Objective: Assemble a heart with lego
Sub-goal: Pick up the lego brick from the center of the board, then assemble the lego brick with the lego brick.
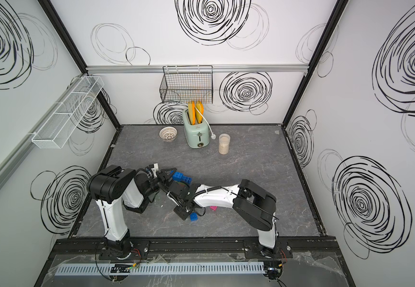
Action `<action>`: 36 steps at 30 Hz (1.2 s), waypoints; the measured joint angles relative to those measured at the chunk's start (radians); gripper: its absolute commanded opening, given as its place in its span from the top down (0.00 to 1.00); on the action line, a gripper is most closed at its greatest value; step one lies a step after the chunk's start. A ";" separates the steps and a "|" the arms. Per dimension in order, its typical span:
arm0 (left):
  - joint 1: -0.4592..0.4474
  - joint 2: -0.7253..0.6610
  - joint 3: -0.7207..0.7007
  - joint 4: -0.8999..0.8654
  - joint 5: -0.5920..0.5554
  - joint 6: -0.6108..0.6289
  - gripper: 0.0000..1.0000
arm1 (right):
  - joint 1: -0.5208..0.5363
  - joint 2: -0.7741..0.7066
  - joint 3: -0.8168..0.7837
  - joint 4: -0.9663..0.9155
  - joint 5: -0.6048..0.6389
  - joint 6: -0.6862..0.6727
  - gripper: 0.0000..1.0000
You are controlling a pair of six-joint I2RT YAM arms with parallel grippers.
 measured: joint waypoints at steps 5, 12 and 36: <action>0.000 0.000 0.000 0.000 0.000 0.000 0.59 | 0.010 0.001 0.000 0.000 0.002 -0.013 0.54; 0.000 0.000 0.000 0.000 0.000 0.000 0.59 | 0.016 0.008 0.001 -0.003 0.021 -0.030 0.70; -0.060 0.003 0.030 -0.013 0.041 0.041 0.59 | -0.423 -0.192 0.024 -0.064 -0.137 -0.390 0.75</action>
